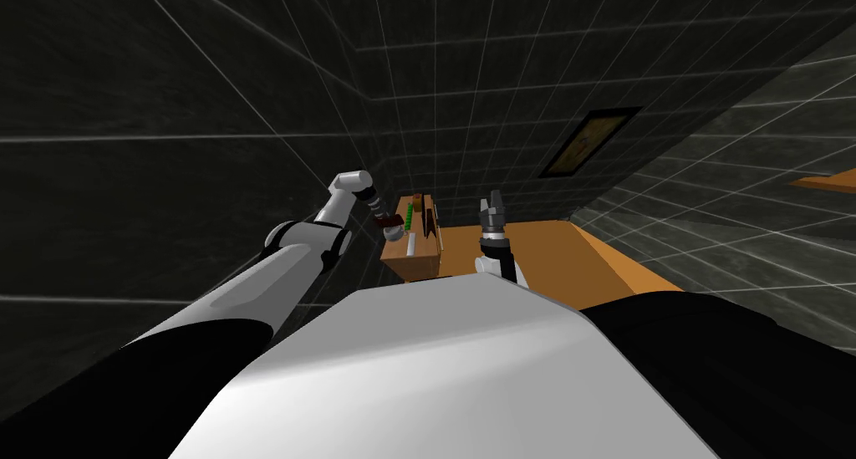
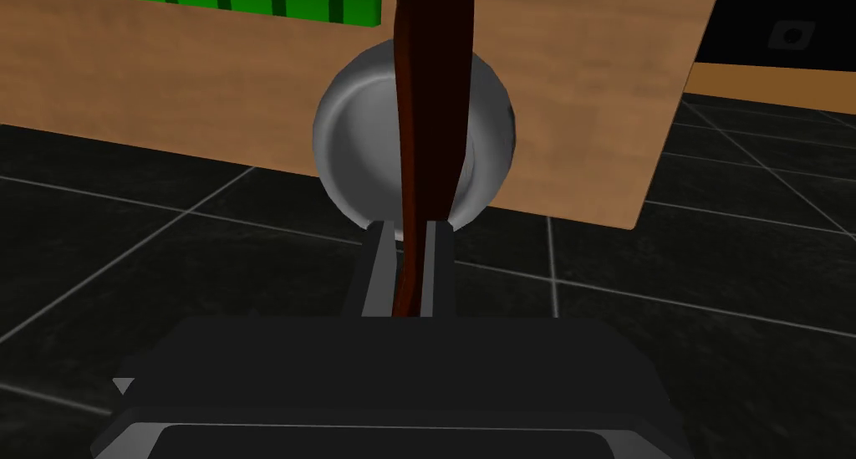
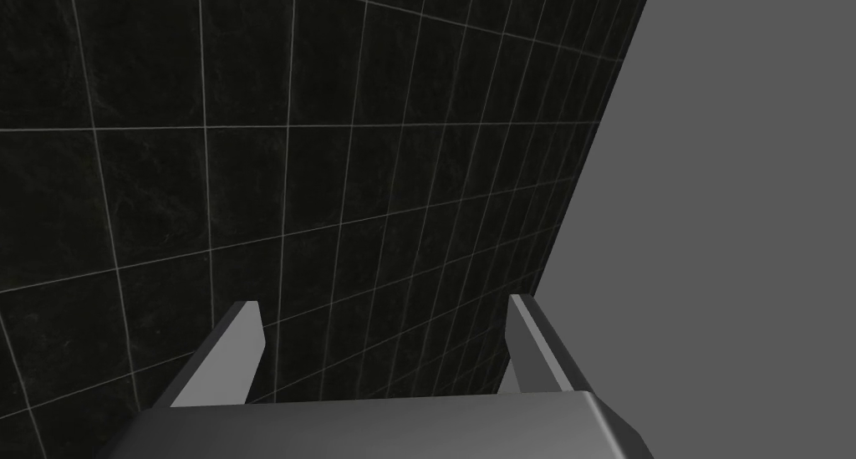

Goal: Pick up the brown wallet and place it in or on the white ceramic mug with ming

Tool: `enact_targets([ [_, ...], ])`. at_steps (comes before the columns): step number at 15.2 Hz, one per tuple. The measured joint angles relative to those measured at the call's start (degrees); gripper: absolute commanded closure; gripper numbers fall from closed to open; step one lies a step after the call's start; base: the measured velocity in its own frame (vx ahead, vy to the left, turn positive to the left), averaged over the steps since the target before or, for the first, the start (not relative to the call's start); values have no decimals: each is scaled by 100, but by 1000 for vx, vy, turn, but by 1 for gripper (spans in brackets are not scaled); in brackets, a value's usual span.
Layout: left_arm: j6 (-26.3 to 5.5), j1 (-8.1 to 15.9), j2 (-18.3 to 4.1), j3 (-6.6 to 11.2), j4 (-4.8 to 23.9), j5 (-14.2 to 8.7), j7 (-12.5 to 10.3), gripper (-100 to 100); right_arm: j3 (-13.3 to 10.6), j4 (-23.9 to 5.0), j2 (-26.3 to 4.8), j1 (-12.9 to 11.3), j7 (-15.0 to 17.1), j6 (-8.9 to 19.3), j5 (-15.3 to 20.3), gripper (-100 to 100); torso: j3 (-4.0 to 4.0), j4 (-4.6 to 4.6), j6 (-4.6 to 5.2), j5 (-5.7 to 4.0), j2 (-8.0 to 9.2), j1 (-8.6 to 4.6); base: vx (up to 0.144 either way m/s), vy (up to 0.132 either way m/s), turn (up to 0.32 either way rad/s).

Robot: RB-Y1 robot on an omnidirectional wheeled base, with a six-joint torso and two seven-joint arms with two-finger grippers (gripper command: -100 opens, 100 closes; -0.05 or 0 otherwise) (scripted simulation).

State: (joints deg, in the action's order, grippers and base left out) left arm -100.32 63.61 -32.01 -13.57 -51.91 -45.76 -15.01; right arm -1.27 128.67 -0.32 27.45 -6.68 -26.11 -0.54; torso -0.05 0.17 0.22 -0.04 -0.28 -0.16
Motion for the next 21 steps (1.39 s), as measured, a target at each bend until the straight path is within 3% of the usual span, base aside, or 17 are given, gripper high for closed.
enact_targets([
  [5, -223, 352, -278, -181, 84, -341, -192, 100, 0, 0, 0, 0, 0, 0, 0, 0, 2, 3, -3, 0, 2, 2, 14, 15, -45],
  [6, -234, 372, -289, -190, 100, -360, -196, -100, 0, 0, 0, 0, 0, 0, 0, 0, 2, 2, -7, 1, 2, 5, 0, 0, 0],
  [11, -235, 372, -288, -189, 99, -359, -196, -100, 0, 0, 0, 0, 0, 0, 0, 0, 4, 3, -8, 1, 6, 3, -3, -8, -42],
  [12, -250, 352, -388, -129, 109, -322, -156, -100, -1, 0, 0, -1, 0, 0, 0, 0, 6, 3, -4, -1, 10, -6, -22, -58, -244],
  [19, -151, 592, -1048, 254, 1068, 9, 606, -100, -1, 0, 1, -1, 0, 0, 0, 0, 15, 8, -5, -8, 24, -31, -35, -77, -195],
  [21, -205, 573, -1270, 402, 1183, 97, 753, -100, -1, 0, 1, -1, 0, 0, 0, 0, 14, 6, -4, -7, 23, -29, -25, -62, -139],
])
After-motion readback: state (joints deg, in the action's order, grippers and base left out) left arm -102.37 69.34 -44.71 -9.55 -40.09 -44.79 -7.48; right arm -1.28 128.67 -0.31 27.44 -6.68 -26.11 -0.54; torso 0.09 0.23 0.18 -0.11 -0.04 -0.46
